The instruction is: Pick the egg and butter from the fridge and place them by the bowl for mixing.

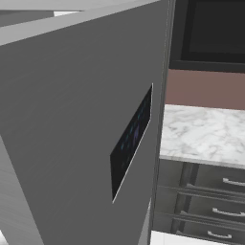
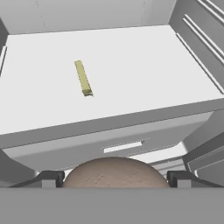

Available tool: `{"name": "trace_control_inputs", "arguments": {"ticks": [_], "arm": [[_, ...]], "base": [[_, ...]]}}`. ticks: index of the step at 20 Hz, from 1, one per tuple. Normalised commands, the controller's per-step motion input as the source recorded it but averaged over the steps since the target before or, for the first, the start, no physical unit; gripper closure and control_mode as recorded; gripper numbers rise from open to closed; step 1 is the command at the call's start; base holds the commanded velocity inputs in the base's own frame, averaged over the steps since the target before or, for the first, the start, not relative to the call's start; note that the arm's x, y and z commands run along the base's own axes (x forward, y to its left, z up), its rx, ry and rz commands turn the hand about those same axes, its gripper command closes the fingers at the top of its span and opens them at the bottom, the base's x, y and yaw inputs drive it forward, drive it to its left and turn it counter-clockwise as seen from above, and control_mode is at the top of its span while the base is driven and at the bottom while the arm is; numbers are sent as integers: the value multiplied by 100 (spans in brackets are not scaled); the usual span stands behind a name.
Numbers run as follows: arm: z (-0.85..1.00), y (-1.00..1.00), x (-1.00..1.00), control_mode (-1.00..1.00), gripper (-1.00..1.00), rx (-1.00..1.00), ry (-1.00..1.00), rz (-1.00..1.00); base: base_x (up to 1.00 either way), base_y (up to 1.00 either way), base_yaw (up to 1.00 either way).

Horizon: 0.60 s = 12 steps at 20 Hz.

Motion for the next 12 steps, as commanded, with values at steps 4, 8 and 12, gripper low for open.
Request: {"name": "trace_control_inputs", "arguments": {"ticks": [4,8,12], "arm": [[0,0,0,100,100,0,0,0],[0,0,0,100,100,0,0,0],[0,0,0,100,100,0,0,0]], "base": [[-6,8,0],[-9,62,-1],[-10,80,-3]]}}
